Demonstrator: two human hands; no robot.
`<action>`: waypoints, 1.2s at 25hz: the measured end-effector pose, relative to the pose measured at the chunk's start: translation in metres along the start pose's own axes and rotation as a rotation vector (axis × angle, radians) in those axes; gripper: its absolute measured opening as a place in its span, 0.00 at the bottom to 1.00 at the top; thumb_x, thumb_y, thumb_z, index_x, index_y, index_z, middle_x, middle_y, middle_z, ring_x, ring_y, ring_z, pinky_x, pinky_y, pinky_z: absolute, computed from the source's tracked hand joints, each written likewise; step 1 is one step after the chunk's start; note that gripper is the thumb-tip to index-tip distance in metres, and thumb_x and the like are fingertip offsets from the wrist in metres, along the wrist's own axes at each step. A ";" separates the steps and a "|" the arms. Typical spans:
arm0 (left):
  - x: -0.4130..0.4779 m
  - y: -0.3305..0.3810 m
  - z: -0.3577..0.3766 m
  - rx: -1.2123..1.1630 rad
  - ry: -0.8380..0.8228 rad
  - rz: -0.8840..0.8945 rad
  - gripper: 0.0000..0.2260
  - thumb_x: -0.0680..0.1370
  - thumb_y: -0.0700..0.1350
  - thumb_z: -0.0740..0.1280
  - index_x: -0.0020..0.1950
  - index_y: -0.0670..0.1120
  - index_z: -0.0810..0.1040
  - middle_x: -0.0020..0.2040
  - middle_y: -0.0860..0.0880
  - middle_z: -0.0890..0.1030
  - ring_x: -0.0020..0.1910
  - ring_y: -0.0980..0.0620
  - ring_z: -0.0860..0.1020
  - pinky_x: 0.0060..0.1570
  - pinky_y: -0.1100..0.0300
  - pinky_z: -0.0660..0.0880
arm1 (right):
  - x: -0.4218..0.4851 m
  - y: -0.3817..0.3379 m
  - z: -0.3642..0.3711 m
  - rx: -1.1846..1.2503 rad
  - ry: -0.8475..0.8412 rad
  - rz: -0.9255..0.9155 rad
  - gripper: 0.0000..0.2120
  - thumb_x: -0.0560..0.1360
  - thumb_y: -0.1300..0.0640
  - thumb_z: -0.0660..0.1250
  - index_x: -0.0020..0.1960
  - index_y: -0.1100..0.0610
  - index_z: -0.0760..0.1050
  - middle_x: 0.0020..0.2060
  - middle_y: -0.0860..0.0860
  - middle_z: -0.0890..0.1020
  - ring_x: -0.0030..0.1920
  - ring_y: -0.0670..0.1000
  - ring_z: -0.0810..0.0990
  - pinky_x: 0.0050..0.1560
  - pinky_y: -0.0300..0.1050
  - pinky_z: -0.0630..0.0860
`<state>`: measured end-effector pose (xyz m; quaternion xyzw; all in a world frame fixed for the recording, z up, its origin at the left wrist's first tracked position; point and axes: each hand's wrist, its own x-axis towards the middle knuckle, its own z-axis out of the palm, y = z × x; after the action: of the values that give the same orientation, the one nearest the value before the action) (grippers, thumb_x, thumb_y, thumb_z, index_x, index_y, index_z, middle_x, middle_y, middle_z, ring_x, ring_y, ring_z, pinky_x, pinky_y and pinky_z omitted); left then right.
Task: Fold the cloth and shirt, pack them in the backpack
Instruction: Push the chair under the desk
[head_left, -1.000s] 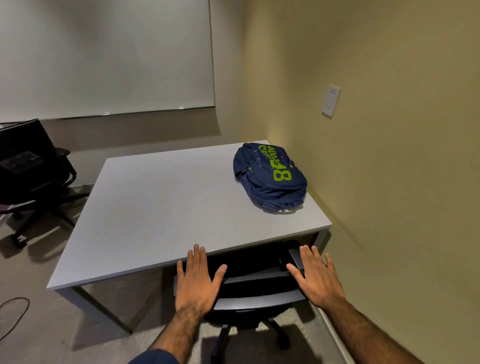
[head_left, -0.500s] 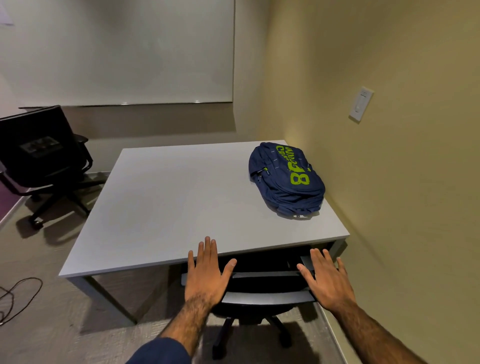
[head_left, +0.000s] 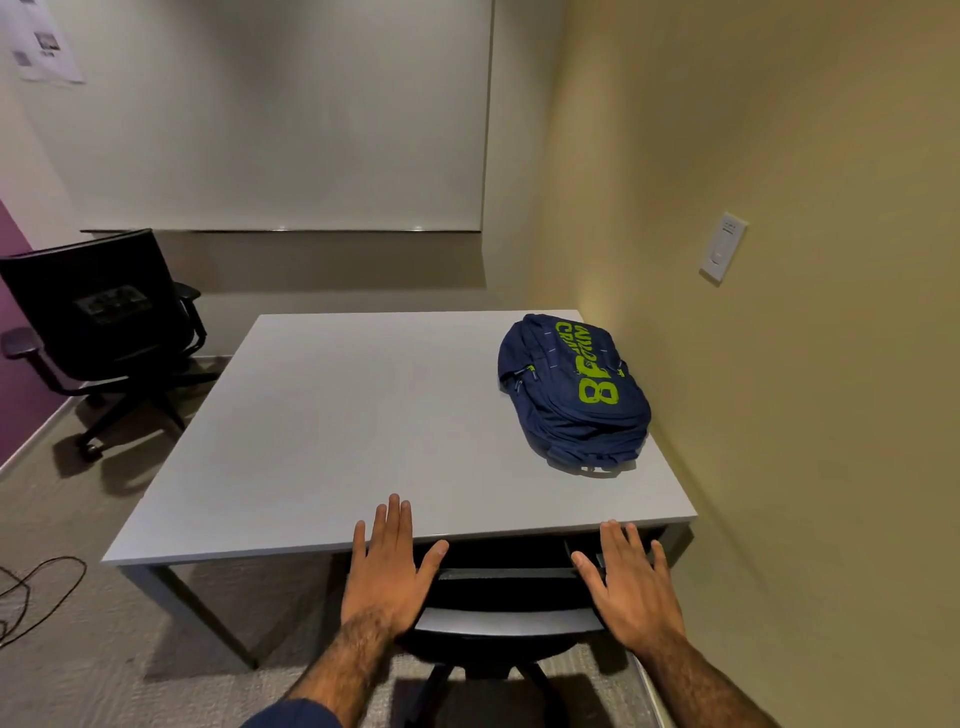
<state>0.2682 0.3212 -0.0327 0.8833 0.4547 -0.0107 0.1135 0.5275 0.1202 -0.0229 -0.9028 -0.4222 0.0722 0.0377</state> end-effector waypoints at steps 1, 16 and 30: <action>0.001 0.001 0.001 0.006 0.003 -0.004 0.44 0.73 0.74 0.26 0.81 0.46 0.32 0.81 0.49 0.31 0.80 0.52 0.32 0.78 0.47 0.32 | 0.002 0.001 -0.001 0.004 -0.001 -0.007 0.52 0.70 0.25 0.24 0.83 0.55 0.48 0.82 0.49 0.53 0.82 0.49 0.46 0.80 0.57 0.42; 0.021 0.018 0.003 0.000 0.013 -0.052 0.45 0.72 0.74 0.26 0.81 0.47 0.33 0.80 0.49 0.31 0.79 0.53 0.33 0.78 0.49 0.32 | 0.038 0.017 -0.003 -0.011 -0.005 -0.077 0.52 0.71 0.25 0.24 0.83 0.55 0.47 0.82 0.50 0.50 0.82 0.50 0.43 0.80 0.57 0.41; 0.029 0.017 0.005 -0.029 0.029 -0.066 0.45 0.73 0.74 0.27 0.82 0.47 0.34 0.81 0.50 0.33 0.79 0.55 0.34 0.78 0.50 0.32 | 0.046 0.016 -0.001 -0.017 0.003 -0.080 0.53 0.70 0.24 0.23 0.83 0.55 0.48 0.82 0.50 0.51 0.82 0.50 0.43 0.80 0.57 0.41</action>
<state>0.2993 0.3337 -0.0373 0.8662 0.4852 0.0049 0.1195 0.5687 0.1453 -0.0282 -0.8855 -0.4587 0.0658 0.0332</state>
